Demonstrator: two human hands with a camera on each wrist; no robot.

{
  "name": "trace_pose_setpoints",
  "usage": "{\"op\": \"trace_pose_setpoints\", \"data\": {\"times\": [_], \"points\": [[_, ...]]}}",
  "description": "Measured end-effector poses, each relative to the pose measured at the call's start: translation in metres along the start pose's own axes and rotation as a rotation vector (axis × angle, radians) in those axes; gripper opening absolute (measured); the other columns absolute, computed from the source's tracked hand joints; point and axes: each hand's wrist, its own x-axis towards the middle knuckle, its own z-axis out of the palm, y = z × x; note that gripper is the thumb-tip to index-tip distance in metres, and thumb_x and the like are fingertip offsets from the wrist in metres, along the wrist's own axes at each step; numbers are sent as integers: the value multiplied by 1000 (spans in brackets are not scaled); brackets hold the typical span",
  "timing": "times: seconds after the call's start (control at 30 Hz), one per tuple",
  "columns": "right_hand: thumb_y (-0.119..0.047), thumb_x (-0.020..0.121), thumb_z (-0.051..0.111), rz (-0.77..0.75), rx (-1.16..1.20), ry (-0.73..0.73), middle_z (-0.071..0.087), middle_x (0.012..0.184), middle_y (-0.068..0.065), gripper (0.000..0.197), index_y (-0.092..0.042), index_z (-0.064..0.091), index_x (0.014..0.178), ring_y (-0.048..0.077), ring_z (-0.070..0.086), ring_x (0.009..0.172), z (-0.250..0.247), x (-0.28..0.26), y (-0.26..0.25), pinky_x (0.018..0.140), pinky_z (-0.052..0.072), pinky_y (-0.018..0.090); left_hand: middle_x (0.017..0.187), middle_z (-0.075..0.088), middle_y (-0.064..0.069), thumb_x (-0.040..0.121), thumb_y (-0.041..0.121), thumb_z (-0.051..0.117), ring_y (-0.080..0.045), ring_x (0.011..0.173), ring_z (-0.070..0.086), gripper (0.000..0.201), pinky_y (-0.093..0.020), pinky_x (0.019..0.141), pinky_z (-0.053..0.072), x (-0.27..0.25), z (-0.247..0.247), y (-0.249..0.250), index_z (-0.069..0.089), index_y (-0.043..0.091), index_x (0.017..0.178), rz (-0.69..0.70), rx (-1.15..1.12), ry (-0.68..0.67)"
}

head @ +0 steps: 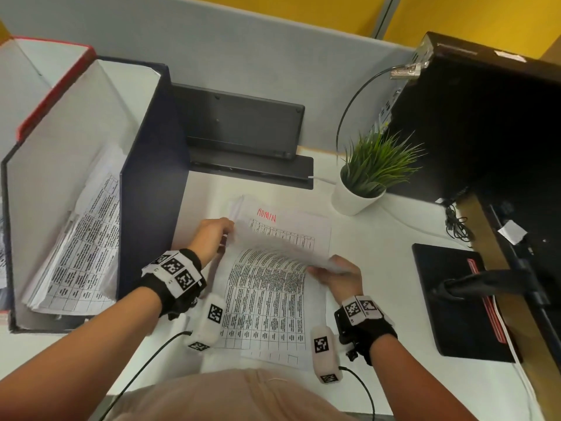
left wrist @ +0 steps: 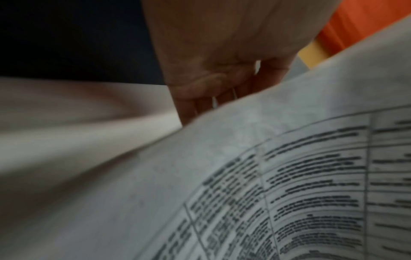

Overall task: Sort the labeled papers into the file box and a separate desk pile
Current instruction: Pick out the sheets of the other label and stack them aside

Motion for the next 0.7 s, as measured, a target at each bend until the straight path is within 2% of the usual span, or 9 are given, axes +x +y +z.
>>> {"op": "trace_pose_setpoints", "data": {"times": [0.07, 0.13, 0.17, 0.27, 0.37, 0.47, 0.57, 0.63, 0.7], "points": [[21, 68, 61, 67, 168, 11, 55, 45, -10, 49, -18, 58, 39, 16, 46, 56, -1, -3, 5, 49, 42, 13, 68, 52, -8, 88, 10, 48, -18, 56, 45, 16, -24, 50, 38, 8, 0, -5, 58, 4, 77, -70, 55, 94], [12, 50, 57, 231, 376, 59, 47, 38, -7, 35, -15, 50, 28, 18, 41, 50, 0, -2, 7, 41, 39, 13, 66, 55, -7, 89, 17, 58, -16, 54, 48, 14, -22, 46, 42, 16, -2, -12, 56, 9, 77, -100, 220, 133], [7, 43, 52, 308, 440, 71, 46, 38, -5, 27, -13, 47, 26, 19, 43, 46, 1, -2, 6, 39, 39, 14, 67, 58, -5, 86, 21, 64, -16, 59, 52, 14, -22, 52, 45, 19, -3, -15, 58, 11, 79, -106, 325, 130], [9, 49, 50, 417, 518, 59, 49, 39, 3, 30, -11, 46, 28, 21, 51, 39, 3, 0, 4, 37, 44, 18, 70, 64, -4, 73, 31, 77, -16, 69, 59, 28, -27, 67, 48, 24, -3, -20, 66, 5, 76, -71, 514, 122], [17, 68, 41, 478, 539, 71, 53, 47, 7, 34, -4, 47, 41, 25, 54, 45, 3, 2, 7, 43, 49, 24, 65, 65, -6, 70, 32, 79, -15, 64, 59, 34, -23, 61, 46, 24, 2, -19, 69, 1, 68, 17, 623, 147], [11, 62, 47, 475, 526, 87, 53, 42, 3, 37, -10, 48, 32, 22, 53, 41, 3, 4, 4, 41, 46, 20, 64, 65, -14, 78, 23, 73, -20, 63, 58, 31, -27, 67, 50, 26, 3, -22, 68, -5, 66, 113, 671, 148], [16, 66, 44, 426, 523, 83, 50, 40, 1, 46, -12, 47, 30, 17, 51, 36, 3, 6, 0, 37, 43, 16, 49, 50, -6, 86, 21, 63, -17, 50, 47, 40, -23, 58, 43, 27, -1, -26, 55, 4, 51, 132, 740, 114], [19, 69, 43, 423, 528, 85, 52, 54, 6, 34, -5, 50, 46, 22, 53, 49, 3, 8, 3, 47, 48, 23, 48, 45, -4, 90, 20, 56, -16, 47, 45, 45, -26, 54, 45, 23, -2, -26, 50, 7, 47, 182, 747, 115], [19, 70, 44, 422, 509, 67, 54, 63, 9, 25, 1, 50, 54, 27, 51, 58, 3, 9, 5, 57, 47, 30, 66, 55, -8, 91, 17, 54, -22, 59, 54, 35, -35, 61, 52, 17, -2, -29, 64, 2, 61, 343, 681, 201]]}}
